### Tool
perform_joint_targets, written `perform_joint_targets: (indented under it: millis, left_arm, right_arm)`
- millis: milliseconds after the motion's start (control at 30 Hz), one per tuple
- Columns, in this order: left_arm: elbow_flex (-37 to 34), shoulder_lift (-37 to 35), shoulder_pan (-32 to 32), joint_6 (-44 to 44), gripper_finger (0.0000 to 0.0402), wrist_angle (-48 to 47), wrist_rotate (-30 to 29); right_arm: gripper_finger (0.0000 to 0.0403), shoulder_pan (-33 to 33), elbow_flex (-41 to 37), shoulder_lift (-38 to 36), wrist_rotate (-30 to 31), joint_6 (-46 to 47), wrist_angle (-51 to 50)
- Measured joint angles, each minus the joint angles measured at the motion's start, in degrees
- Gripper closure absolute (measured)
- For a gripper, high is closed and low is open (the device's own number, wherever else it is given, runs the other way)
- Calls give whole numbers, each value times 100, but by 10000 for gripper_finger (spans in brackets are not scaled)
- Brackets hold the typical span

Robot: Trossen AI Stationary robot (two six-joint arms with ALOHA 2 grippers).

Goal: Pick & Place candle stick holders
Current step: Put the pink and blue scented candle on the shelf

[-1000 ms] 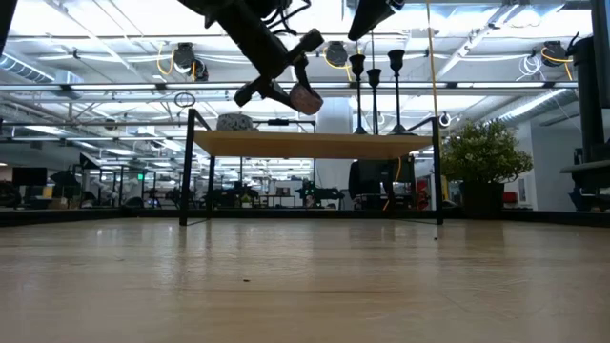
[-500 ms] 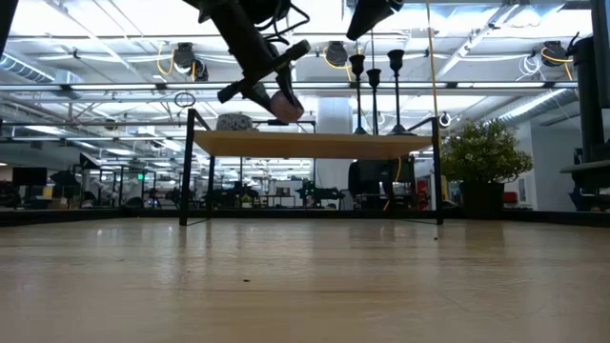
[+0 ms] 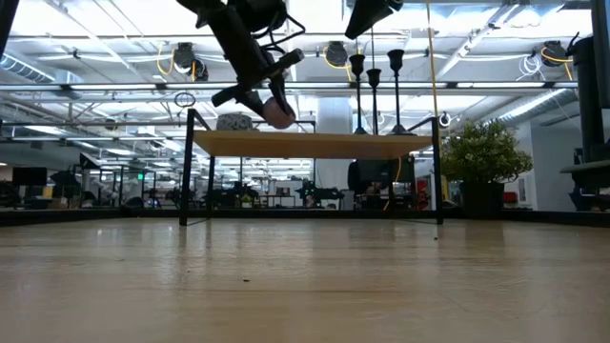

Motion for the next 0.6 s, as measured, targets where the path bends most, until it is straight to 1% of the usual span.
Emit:
perform_joint_targets:
  millis: [233,400,600]
  left_arm:
    - [-7,99,52,91,252,-19,223]
    - [-7,94,126,134,252,-232,150]
    - [-7,92,243,297,252,-228,153]
  right_arm:
    - [303,0,0,0,-2,46,-2]
    - [303,0,0,0,-4,46,9]
    - [303,0,0,0,-4,46,20]
